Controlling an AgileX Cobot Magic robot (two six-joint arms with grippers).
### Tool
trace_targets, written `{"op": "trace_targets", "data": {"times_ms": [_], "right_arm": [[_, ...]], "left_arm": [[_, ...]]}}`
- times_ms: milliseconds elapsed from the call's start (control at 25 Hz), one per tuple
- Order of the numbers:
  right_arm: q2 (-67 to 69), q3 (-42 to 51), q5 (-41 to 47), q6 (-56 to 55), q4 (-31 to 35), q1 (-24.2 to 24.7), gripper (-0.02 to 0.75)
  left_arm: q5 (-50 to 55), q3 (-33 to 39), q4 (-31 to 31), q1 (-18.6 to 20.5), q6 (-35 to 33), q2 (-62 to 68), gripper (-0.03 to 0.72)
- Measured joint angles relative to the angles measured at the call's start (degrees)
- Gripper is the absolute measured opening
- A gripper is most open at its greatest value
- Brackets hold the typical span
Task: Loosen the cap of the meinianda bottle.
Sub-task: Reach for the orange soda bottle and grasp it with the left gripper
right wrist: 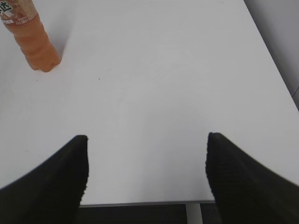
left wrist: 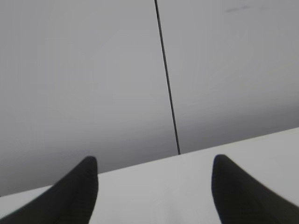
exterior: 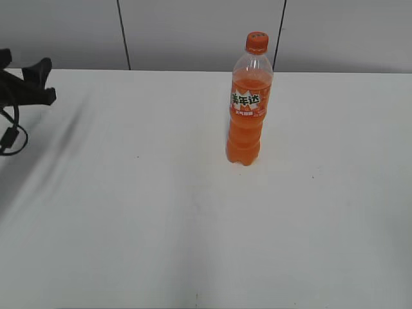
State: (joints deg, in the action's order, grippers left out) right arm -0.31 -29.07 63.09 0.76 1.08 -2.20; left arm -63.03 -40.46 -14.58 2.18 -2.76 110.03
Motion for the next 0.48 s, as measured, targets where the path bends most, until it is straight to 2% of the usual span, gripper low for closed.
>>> {"op": "trace_targets", "data": {"times_ms": [240,360,480], "right_arm": [[0.0,0.0,0.0,0.0,0.0,0.0,0.586],[0.0,0.0,0.0,0.0,0.0,0.0,0.586],[0.0,0.0,0.0,0.0,0.0,0.0,0.586]], "left_arm": [[-5.17,-2.0,-2.36,0.98,1.16,8.95,0.468],[-5.58,-5.66,-5.82,1.09,5.59,11.54,0.468],[-5.78,-8.35,-11.94,1.09,10.35,13.01,0.468]]}}
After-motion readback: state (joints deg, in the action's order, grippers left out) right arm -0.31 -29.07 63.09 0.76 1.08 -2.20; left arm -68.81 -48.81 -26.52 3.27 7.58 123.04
